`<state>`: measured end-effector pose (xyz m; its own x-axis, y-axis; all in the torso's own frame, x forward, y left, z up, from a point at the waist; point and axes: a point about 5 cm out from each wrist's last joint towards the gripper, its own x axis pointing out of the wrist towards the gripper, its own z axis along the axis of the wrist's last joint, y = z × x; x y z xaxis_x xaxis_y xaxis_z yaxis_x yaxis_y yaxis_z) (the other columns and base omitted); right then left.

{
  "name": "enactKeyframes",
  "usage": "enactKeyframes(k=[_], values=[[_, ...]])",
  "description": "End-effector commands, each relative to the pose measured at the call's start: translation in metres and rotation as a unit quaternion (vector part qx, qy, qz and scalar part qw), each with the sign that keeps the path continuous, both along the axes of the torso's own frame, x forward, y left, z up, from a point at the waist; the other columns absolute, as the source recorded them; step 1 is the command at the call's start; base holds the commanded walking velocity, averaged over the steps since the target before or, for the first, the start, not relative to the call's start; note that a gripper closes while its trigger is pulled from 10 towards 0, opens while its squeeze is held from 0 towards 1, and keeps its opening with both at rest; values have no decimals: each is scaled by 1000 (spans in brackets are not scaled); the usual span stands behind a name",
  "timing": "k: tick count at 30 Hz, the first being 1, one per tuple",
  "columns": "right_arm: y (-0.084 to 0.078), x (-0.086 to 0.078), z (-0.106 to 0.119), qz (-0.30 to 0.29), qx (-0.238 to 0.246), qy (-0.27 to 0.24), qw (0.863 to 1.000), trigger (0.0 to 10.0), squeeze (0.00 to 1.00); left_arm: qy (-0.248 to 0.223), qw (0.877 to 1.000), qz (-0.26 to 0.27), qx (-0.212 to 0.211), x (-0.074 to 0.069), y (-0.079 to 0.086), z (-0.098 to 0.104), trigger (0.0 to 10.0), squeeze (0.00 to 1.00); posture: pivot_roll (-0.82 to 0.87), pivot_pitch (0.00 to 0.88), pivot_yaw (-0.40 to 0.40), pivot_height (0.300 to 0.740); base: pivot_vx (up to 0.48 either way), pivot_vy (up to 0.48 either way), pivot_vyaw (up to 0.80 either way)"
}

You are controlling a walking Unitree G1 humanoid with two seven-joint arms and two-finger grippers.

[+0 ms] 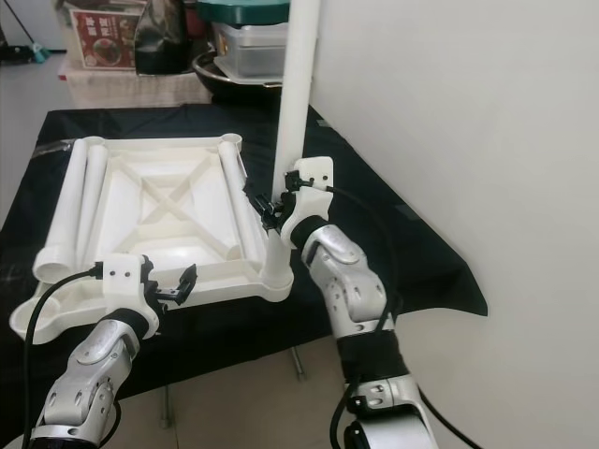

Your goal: Building children table

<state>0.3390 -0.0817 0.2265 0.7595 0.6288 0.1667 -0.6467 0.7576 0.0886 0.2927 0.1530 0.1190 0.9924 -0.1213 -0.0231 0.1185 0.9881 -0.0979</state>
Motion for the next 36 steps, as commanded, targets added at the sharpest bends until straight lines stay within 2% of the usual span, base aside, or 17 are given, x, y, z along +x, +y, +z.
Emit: enactKeyframes(k=[1, 3, 4, 5, 6, 7, 14, 16, 17, 20, 24, 25, 28, 29, 32, 33, 36], values=[[23, -17, -7, 114, -29, -6, 993, 10000, 0, 8, 1000, -4, 7, 0, -1, -3, 10000, 0, 84, 0, -102, 740, 0, 0, 0], [25, -20, -11, 129, -39, -6, 991, 10000, 0, 8, 1000, -4, 7, 0, -1, -3, 10000, 0, 84, 0, -102, 740, 0, 0, 0], [28, -22, -14, 137, -43, -9, 990, 8235, 0, 7, 1000, -3, 8, 1, 0, -3, 10000, 0, 92, 0, -107, 740, 0, 0, 0], [30, -23, -15, 140, -43, -10, 989, 8235, 0, 7, 1000, -2, 9, 1, 0, -3, 10000, 0, 92, 0, -107, 740, 0, 0, 0], [31, -22, -18, 141, -39, -3, 989, 1059, 0, 6, 1000, -1, 9, 1, 1, -3, 10000, 0, 98, 0, -113, 740, 0, 0, 0], [32, -21, -21, 137, -40, 1, 990, 0, 0, 5, 1000, 0, 9, 1, 1, -2, 10000, 0, 98, 0, -113, 740, 0, 0, 0], [9, 12, -42, -69, -58, 82, 993, 0, 0, 4, 1000, 3, 11, 1, 2, -1, 10000, 0, 97, 0, -110, 740, 0, 0, 0], [-19, 25, -58, -201, -78, 124, 968, 0, 0, 4, 1000, 0, 11, 1, 1, -2, 10000, 0, 96, 0, -108, 740, 0, 0, 0], [-19, 25, -58, -201, -78, 124, 968, 0, 0, 4, 1000, 0, 11, 1, 1, -2, 10000, 0, 96, 0, -108, 740, 0, 0, 0], [-60, 29, -72, -352, -80, 174, 916, 0, 0, 4, 1000, -2, 11, 1, -1, -2, 10000, 0, 98, 0, -108, 740, 0, 0, 0], [-59, 27, -71, -352, -84, 167, 917, 0, 0, 5, 1000, -1, 11, 1, 0, -2, 10000, 0, 95, 0, -108, 740, 0, 0, 0], [-41, 22, -67, -302, -90, 153, 937, 10000, 0, 6, 1000, -1, 11, 0, 0, -3, 10000, 0, 89, 0, -105, 740, 0, 0, 0], [-26, 16, -57, -261, -61, 124, 955, 10000, 0, 7, 1000, -3, 11, 0, -1, -4, 10000, 0, 87, 0, -105, 740, 0, 0, 0], [-22, 16, -51, -249, -42, 114, 961, 10000, 1000, 7, 1000, -3, 11, 0, -1, -4, 10000, 0, 87, 0, -104, 740, 0, 0, 0], [-17, 18, -43, -232, -31, 99, 967, 10000, 1000, 7, 1000, -3, 11, 0, -1, -5, 10000, 0, 90, 0, -105, 740, 0, 0, 0], [-16, 20, -37, -216, -28, 87, 972, 10000, 0, 7, 1000, -2, 10, 0, 0, -4, 10000, 0, 91, 0, -107, 740, 0, 0, 0], [-14, 21, -21, -175, -9, 52, 983, 10000, 0, 6, 1000, -1, 10, 0, 1, -4, 10000, 0, 91, 0, -108, 740, 0, 0, 0]])
